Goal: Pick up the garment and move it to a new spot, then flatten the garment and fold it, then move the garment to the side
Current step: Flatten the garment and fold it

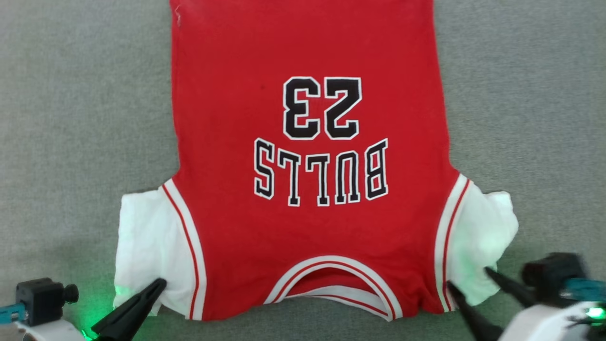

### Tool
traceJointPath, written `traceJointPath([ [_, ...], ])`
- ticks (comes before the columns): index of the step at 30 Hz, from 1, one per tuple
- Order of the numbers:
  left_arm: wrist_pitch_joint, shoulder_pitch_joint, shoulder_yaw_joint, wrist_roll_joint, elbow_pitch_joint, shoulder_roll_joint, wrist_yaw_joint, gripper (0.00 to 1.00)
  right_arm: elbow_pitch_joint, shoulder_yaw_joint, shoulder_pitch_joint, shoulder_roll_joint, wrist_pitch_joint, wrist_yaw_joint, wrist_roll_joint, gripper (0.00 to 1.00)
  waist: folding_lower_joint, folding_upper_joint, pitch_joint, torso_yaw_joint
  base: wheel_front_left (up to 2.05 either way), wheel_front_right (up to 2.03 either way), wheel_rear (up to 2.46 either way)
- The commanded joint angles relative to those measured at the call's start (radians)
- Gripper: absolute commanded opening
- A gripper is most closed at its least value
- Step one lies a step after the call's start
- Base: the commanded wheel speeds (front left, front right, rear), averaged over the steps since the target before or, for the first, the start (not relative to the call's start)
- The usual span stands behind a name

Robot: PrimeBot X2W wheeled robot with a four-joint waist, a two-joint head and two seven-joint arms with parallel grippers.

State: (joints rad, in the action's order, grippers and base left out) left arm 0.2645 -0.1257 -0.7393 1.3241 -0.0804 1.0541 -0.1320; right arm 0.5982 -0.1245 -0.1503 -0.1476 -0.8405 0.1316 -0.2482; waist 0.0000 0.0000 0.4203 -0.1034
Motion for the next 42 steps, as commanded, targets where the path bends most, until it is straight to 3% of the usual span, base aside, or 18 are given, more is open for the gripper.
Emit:
traceJointPath([
  [1, -0.001, -0.008, 0.002, -0.009, -0.006, -0.003, 0.002, 0.00, 0.051, 0.018, -0.003, 0.002, -0.036, -0.002, -0.014, 1.00, 0.0000, 0.0000, 0.016, 0.017, 0.00, 0.00, 0.00],
  [4, -0.001, -0.022, 0.011, -0.026, -0.026, 0.000, 0.002, 0.00, 0.150, 0.066, 0.077, 0.017, -0.116, -0.001, -0.016, 1.00, 0.0000, 0.0000, 0.044, 0.036, 0.00, 0.00, 0.00],
  [7, -0.001, -0.039, 0.028, -0.041, -0.037, 0.004, 0.002, 0.00, 0.125, 0.124, 0.252, 0.053, -0.148, -0.001, -0.003, 1.00, 0.0000, 0.0000, 0.083, 0.057, 0.00, 0.00, 0.00],
  [15, -0.002, -0.108, 0.040, -0.050, -0.072, -0.007, 0.003, 0.00, -0.272, 0.200, 0.861, 0.097, -0.166, -0.001, 0.131, 1.00, 0.0000, 0.0000, 0.230, 0.140, 0.00, 0.00, 0.00],
  [21, -0.008, -0.189, 0.000, -0.035, -0.058, -0.033, 0.009, 0.00, -0.547, 0.269, 1.189, 0.097, -0.248, -0.001, 0.275, 1.00, 0.0000, 0.0000, 0.320, 0.197, 0.00, 0.00, 0.00],
  [28, -0.010, -0.250, -0.053, -0.011, -0.018, -0.051, 0.017, 0.00, -0.703, 0.334, 1.359, 0.097, -0.377, -0.001, 0.364, 1.00, 0.0000, 0.0000, 0.365, 0.238, 0.00, 0.00, 0.00],
  [34, -0.013, -0.284, -0.073, -0.008, -0.003, -0.052, 0.021, 0.00, -0.718, 0.369, 1.427, 0.098, -0.458, -0.001, 0.472, 1.00, 0.0000, 0.0000, 0.401, 0.250, 0.00, 0.00, 0.00],
  [38, -0.016, -0.300, -0.083, -0.009, 0.006, -0.060, 0.024, 0.00, -0.724, 0.380, 1.425, 0.099, -0.483, -0.001, 0.474, 1.00, 0.0000, 0.0000, 0.408, 0.252, 0.00, 0.00, 0.00],
  [39, -0.016, -0.305, -0.082, -0.010, 0.005, -0.061, 0.024, 0.00, -0.725, 0.379, 1.420, 0.100, -0.483, -0.001, 0.471, 0.50, 0.0000, 0.0000, 0.408, 0.253, 0.00, 0.00, 0.00],
  [40, -0.016, -0.310, -0.077, -0.012, 0.004, -0.063, 0.024, 0.00, -0.724, 0.378, 1.416, 0.101, -0.475, -0.001, 0.468, 0.40, 0.0000, 0.0000, 0.407, 0.253, 0.00, 0.00, 0.00],
  [41, -0.016, -0.314, -0.072, -0.011, 0.004, -0.065, 0.024, 0.00, -0.723, 0.382, 1.410, 0.101, -0.467, -0.001, 0.466, 0.00, 0.0000, 0.0000, 0.404, 0.251, 0.00, 0.00, 0.00],
  [42, -0.016, -0.315, -0.062, -0.010, 0.005, -0.067, 0.024, 0.00, -0.723, 0.383, 1.403, 0.101, -0.458, -0.001, 0.462, 0.00, 0.0000, 0.0000, 0.399, 0.249, 0.00, 0.00, 0.00],
])
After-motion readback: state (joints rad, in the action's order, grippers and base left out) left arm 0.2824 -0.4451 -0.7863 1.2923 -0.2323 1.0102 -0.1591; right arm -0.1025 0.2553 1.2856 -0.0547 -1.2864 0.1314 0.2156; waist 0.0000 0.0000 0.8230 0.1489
